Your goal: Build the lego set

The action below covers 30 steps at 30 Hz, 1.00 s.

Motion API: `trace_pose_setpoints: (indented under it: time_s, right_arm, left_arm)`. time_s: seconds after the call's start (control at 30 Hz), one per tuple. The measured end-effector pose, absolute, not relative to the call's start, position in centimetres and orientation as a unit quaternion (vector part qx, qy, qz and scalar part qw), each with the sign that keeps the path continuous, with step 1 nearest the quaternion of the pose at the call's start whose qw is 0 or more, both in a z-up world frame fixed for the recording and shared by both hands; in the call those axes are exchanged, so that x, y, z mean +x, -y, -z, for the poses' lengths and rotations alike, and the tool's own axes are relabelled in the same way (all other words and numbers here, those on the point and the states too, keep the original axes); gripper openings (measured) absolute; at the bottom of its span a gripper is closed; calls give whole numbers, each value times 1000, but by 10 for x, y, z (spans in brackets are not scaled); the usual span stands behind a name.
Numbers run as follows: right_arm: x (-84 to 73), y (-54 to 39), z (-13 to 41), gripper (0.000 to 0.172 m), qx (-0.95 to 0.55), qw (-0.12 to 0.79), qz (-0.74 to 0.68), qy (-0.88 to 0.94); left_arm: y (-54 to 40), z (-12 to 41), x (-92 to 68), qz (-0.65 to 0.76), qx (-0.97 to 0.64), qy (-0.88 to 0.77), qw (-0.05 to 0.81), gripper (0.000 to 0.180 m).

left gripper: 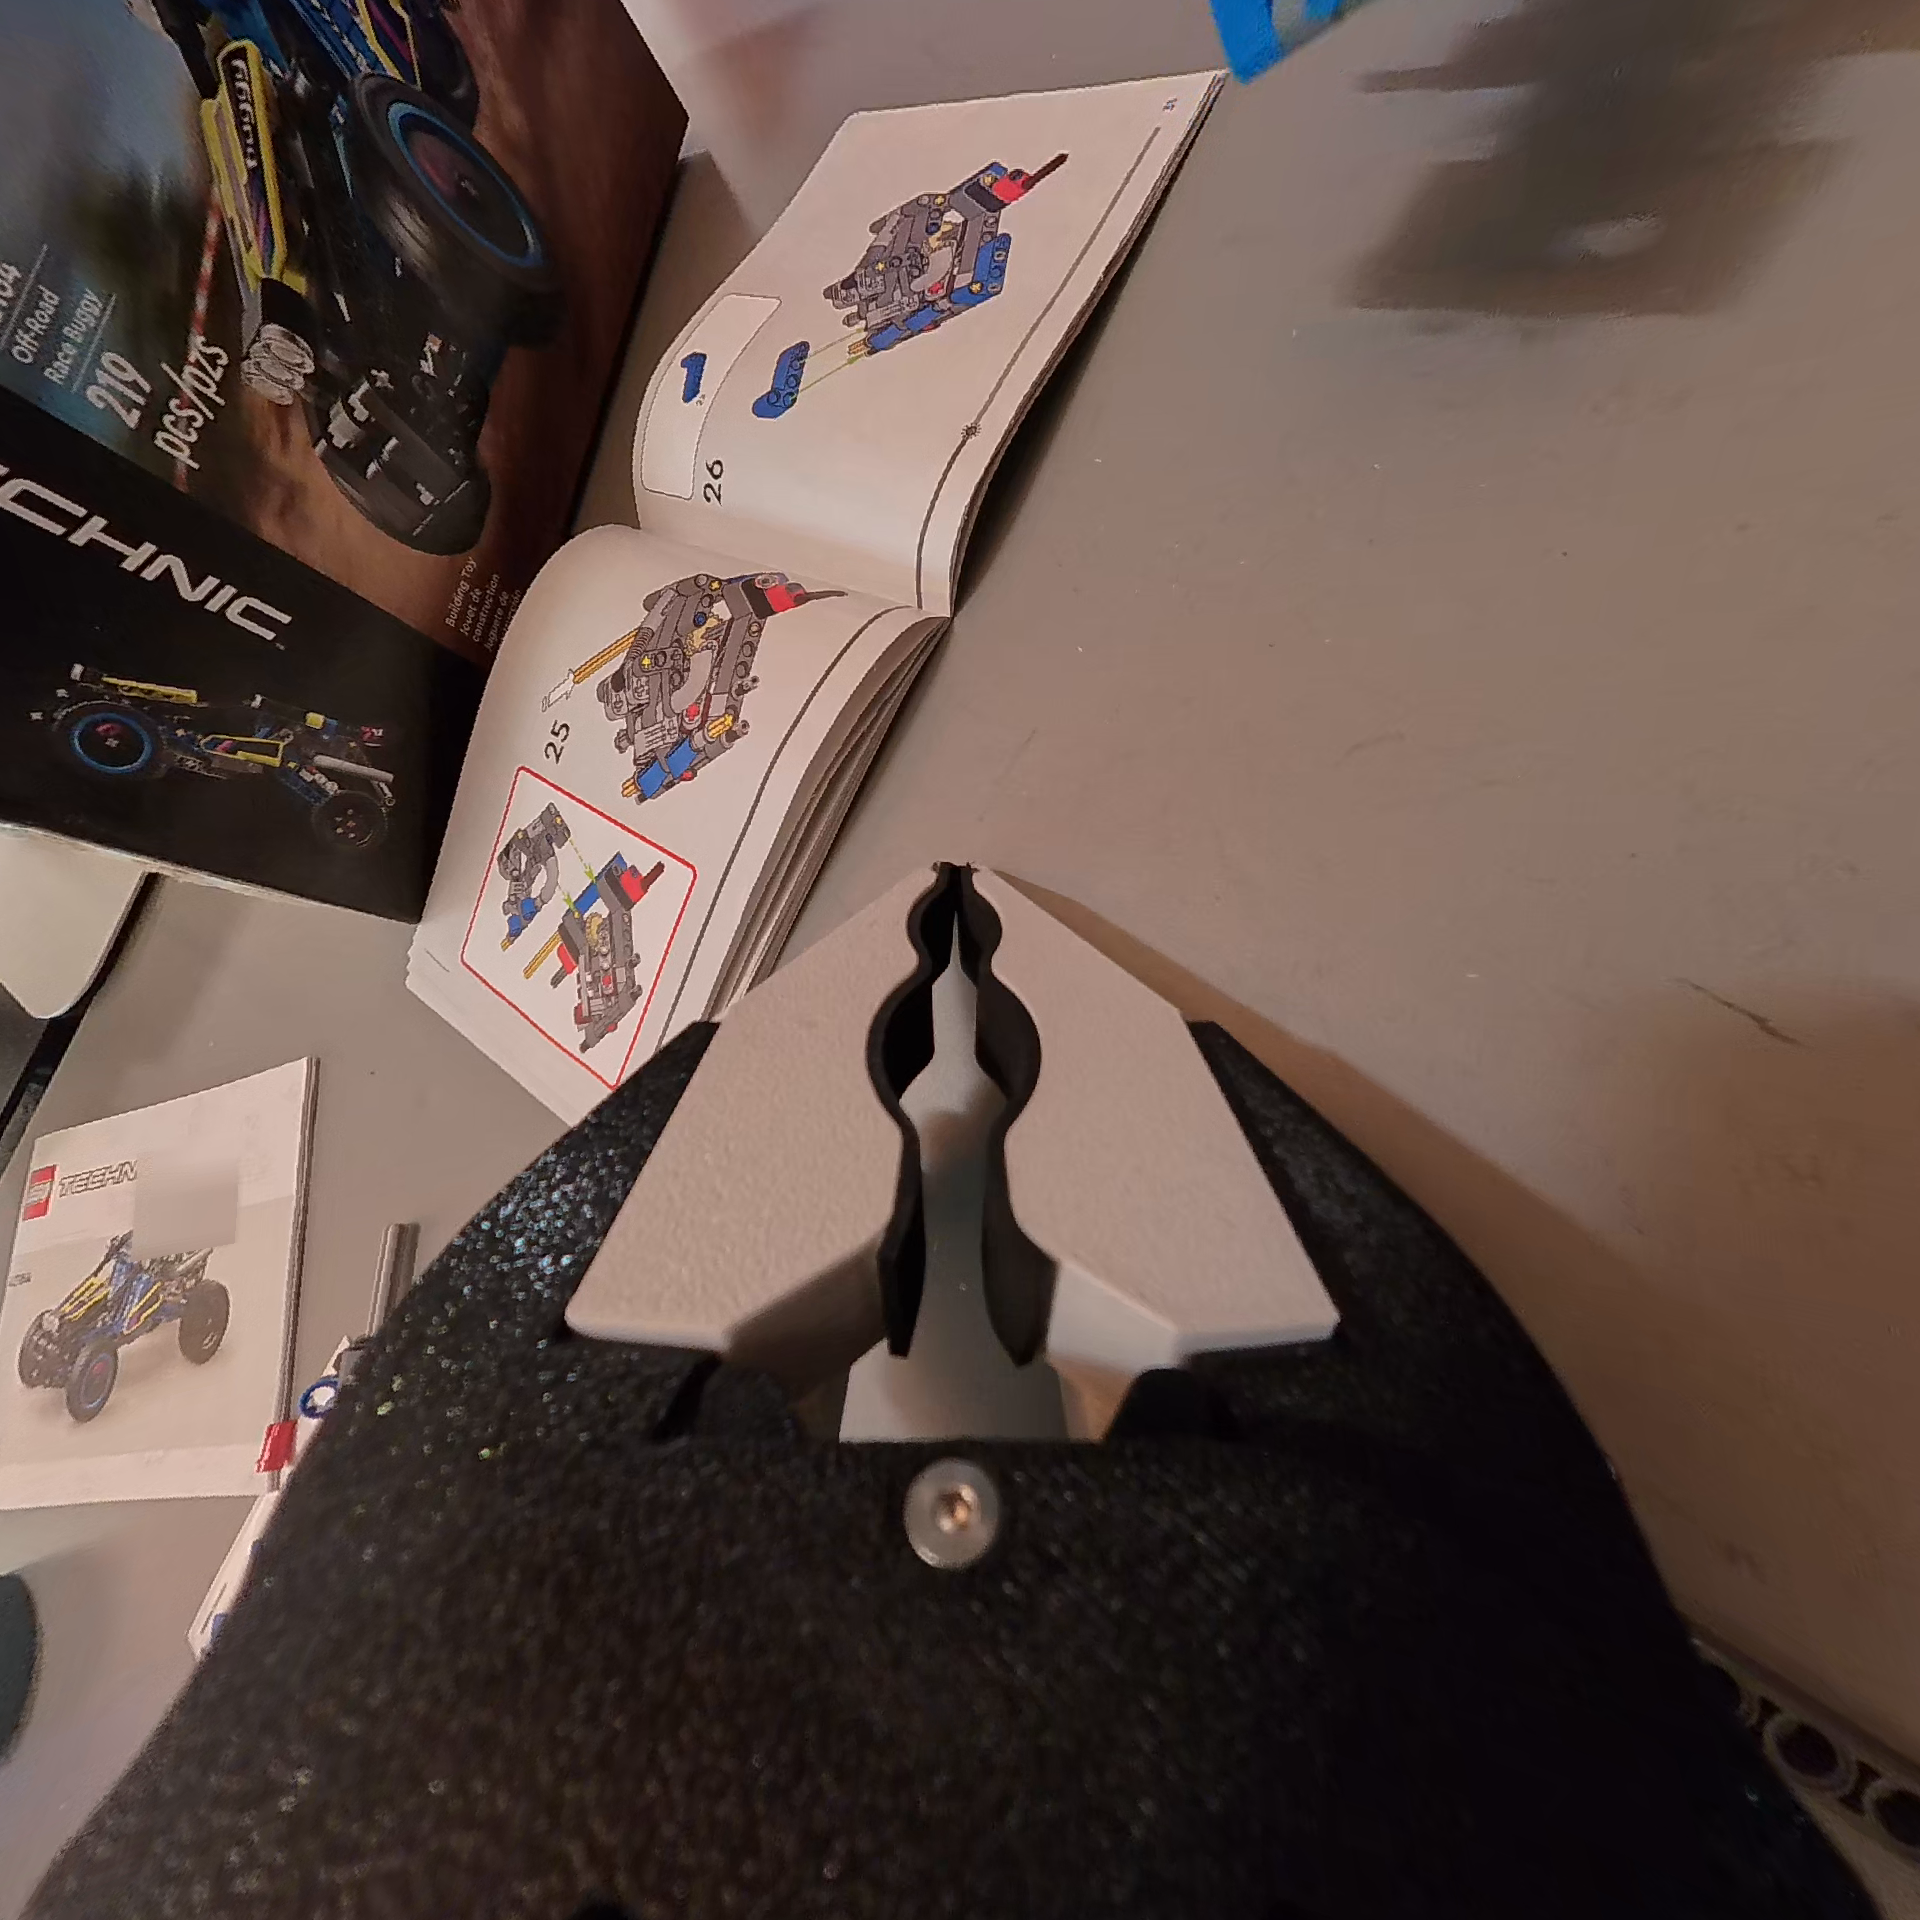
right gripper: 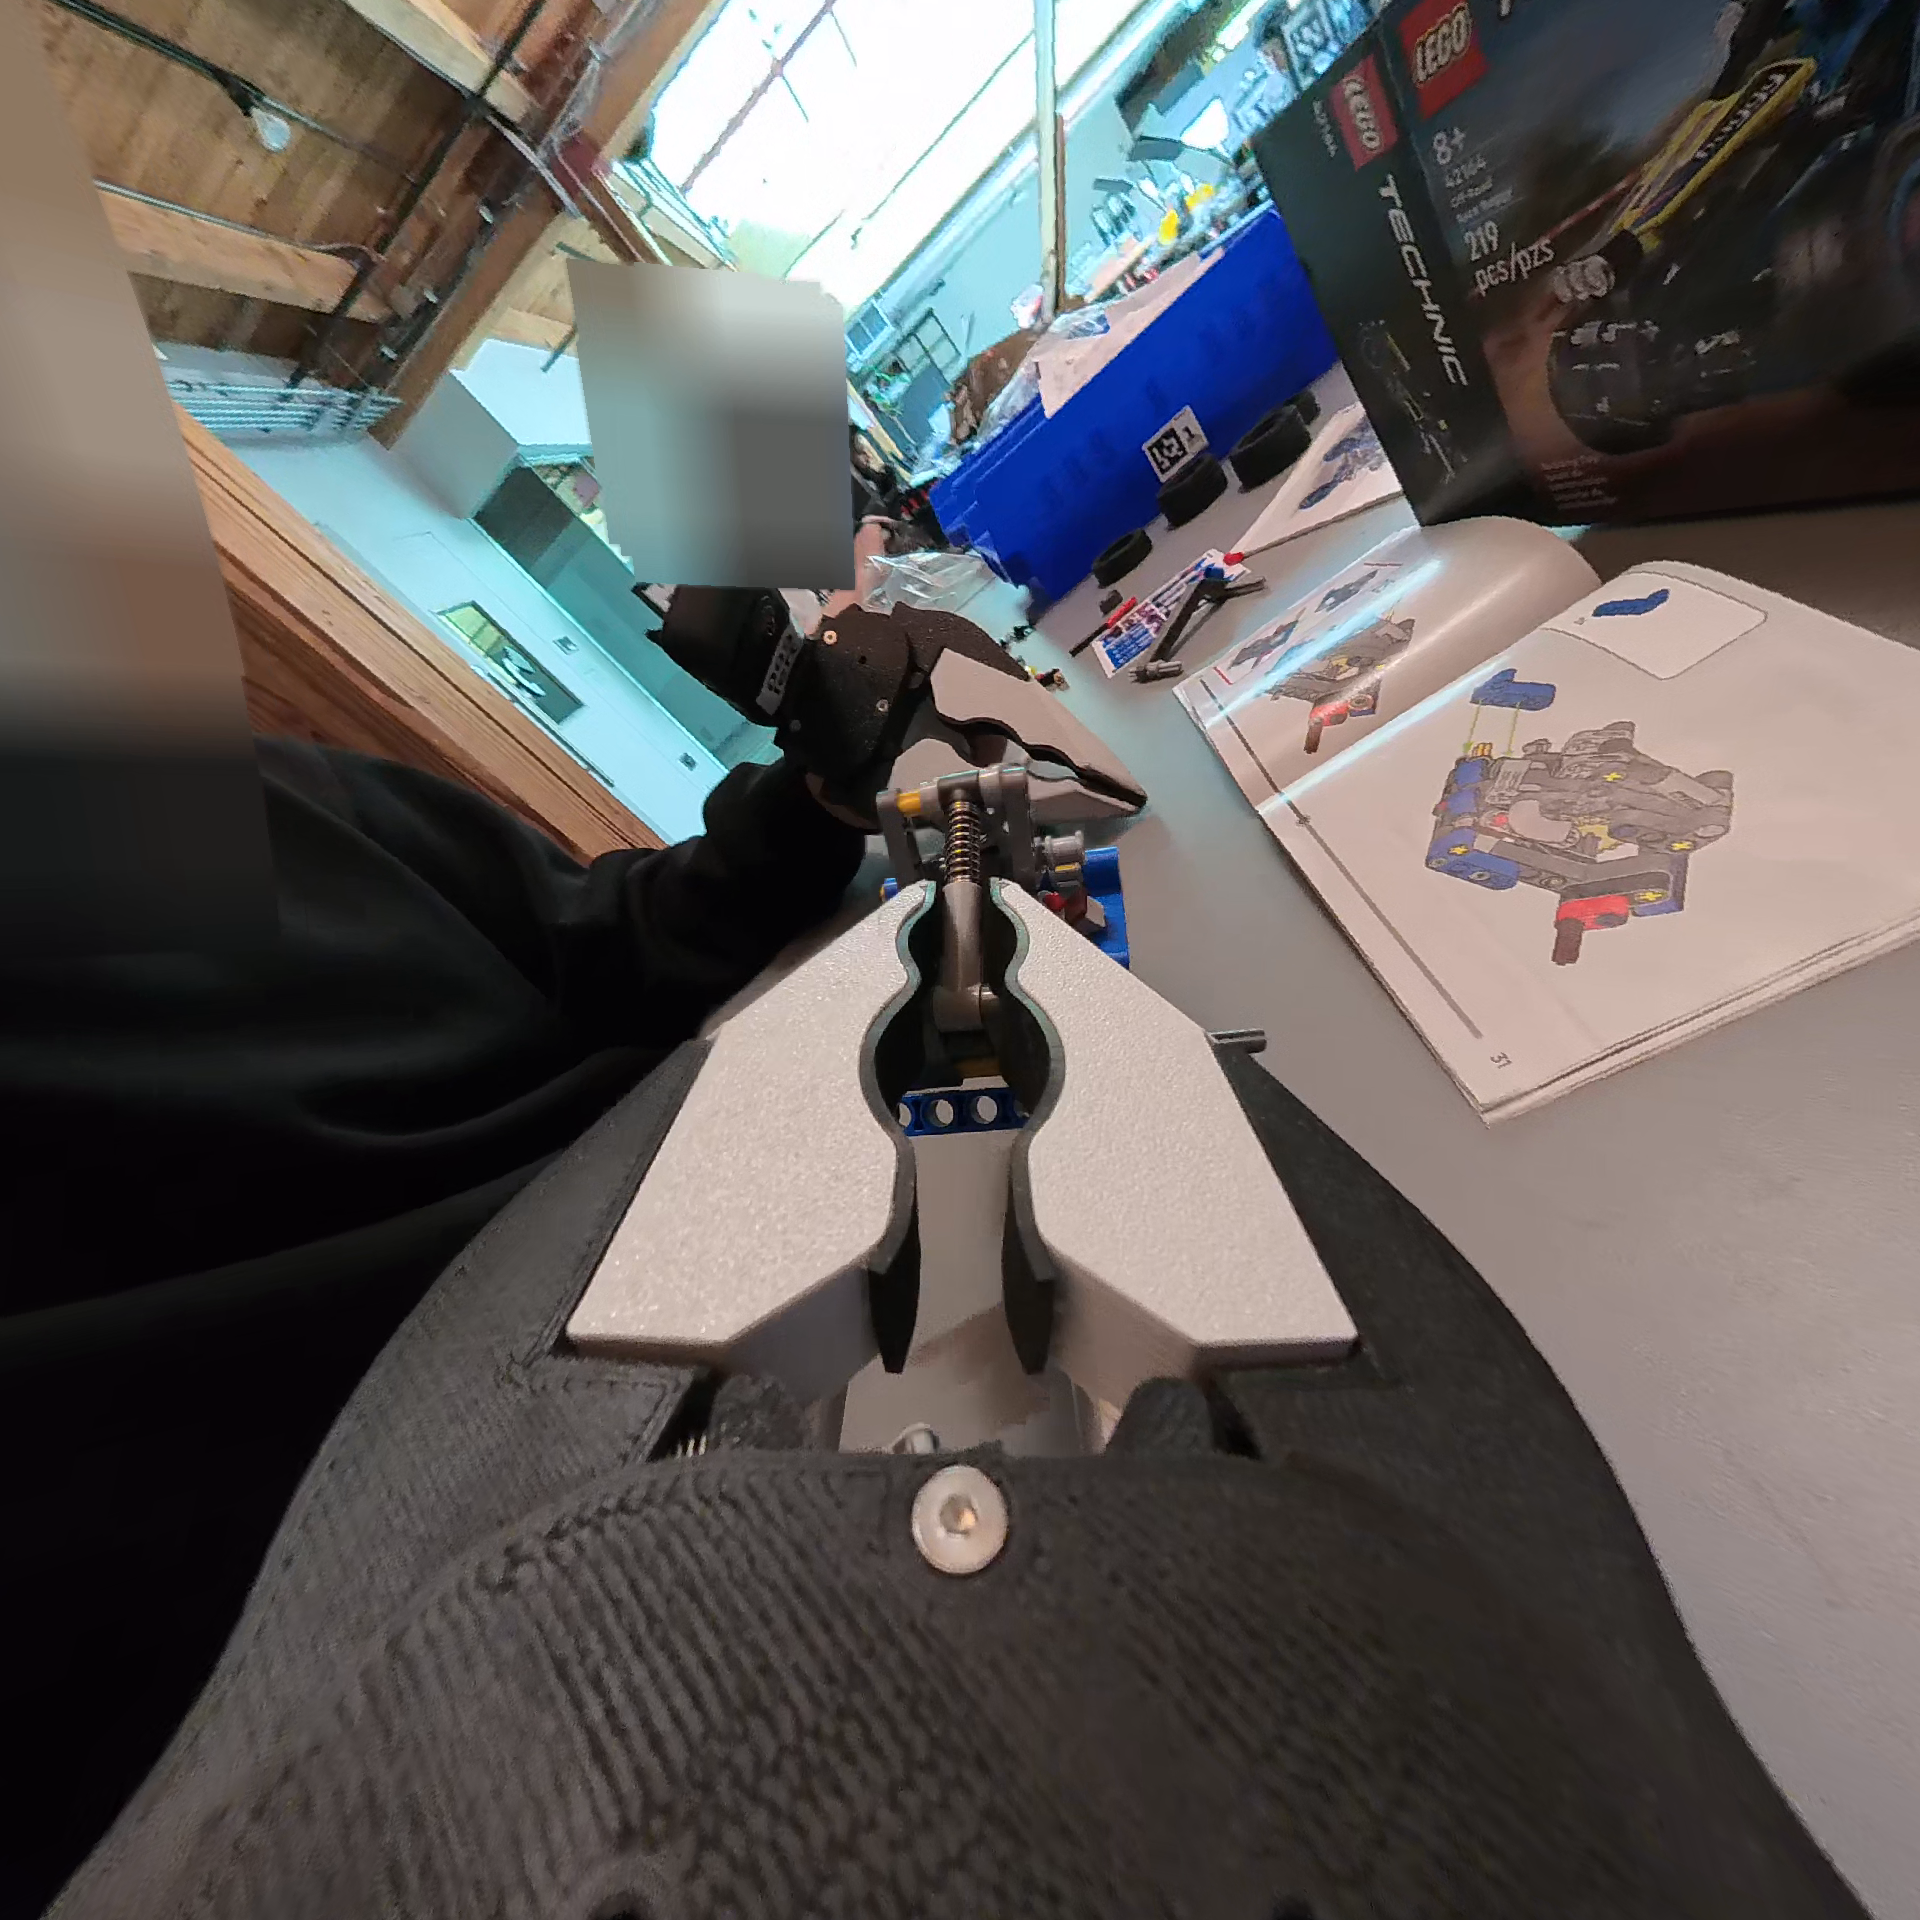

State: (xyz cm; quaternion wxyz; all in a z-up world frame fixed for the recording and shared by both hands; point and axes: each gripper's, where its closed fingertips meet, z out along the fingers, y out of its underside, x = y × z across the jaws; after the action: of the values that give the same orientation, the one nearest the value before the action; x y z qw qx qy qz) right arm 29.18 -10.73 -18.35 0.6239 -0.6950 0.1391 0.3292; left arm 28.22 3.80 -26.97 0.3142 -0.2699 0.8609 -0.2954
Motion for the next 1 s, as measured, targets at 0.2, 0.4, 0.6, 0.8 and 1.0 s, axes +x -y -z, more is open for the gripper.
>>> trace_pose_setpoints:
  time_s: [0.2, 0.4, 0.6, 0.8, 1.0]
  right_arm:
    - [290, 107, 180, 3, -682, 629, -347, -139]
    - [290, 107, 181, 3, -682, 628, -347, -139]
    - [290, 108, 179, 3, -678, 631, -351, -140]
    - [292, 110, 175, 3, -664, 640, -361, -140]
    - [293, 112, 171, 3, -652, 651, -364, -136]
  left_arm:
    - [-38, 270, 281, 295, -269, -861, 315, 0]
    - [-38, 270, 280, 296, -269, -861, 314, 0]
    - [-37, 270, 279, 296, -270, -861, 313, 0]
    - [-37, 270, 278, 296, -270, -861, 313, 0]
    - [-37, 270, 277, 297, -270, -861, 312, 0]
